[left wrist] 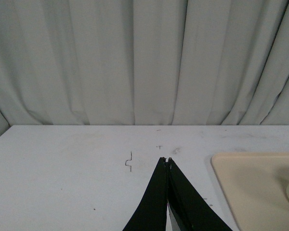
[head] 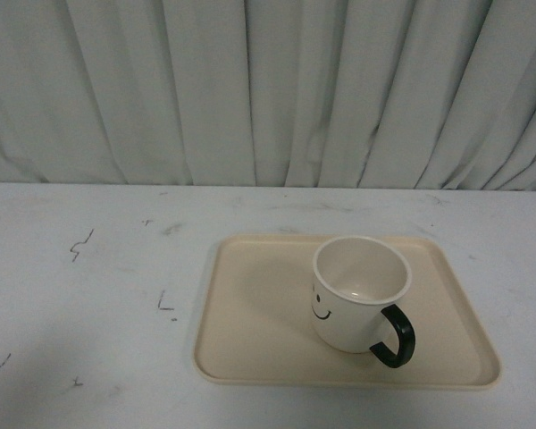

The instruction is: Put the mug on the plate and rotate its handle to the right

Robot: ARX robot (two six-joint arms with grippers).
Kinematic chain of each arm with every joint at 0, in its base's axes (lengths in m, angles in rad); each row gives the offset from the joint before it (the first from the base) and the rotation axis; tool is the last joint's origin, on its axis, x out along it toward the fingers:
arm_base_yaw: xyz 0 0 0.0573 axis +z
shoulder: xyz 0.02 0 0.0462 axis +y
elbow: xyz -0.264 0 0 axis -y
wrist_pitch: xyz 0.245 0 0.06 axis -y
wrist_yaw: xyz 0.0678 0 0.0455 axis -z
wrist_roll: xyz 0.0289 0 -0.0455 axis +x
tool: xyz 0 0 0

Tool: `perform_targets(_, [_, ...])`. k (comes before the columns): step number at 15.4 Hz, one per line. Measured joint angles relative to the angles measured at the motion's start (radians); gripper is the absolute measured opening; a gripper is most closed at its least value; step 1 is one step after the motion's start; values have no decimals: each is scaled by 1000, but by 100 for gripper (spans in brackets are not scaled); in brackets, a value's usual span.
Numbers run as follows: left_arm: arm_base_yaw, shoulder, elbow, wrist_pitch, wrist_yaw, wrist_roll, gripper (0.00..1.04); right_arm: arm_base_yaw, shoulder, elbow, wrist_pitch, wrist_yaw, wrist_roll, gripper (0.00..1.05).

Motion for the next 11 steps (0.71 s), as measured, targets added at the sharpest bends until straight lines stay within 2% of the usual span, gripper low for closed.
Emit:
perform_targets(1, [0, -78, -1, -121, 3, 1, 2, 0, 0, 0, 0, 0, 0, 98])
perform_targets(5, [1, -138, -1, -138, 0, -2, 2, 0, 0, 0, 1, 0, 0, 98])
perform_targets(7, [1, -138, -1, -138, 0, -1, 17, 0, 0, 0, 1, 0, 0, 98])
perform_targets(8, [1, -138, -1, -137, 0, -1, 27, 0, 0, 0, 1, 0, 0, 98])
perform_targets(10, [1, -138, -1, -137, 0, -1, 77, 0, 0, 0, 0, 0, 0, 98])
perform_targets(11, [1, -138, -1, -137, 0, -1, 90, 0, 2, 0, 5, -2, 0, 98])
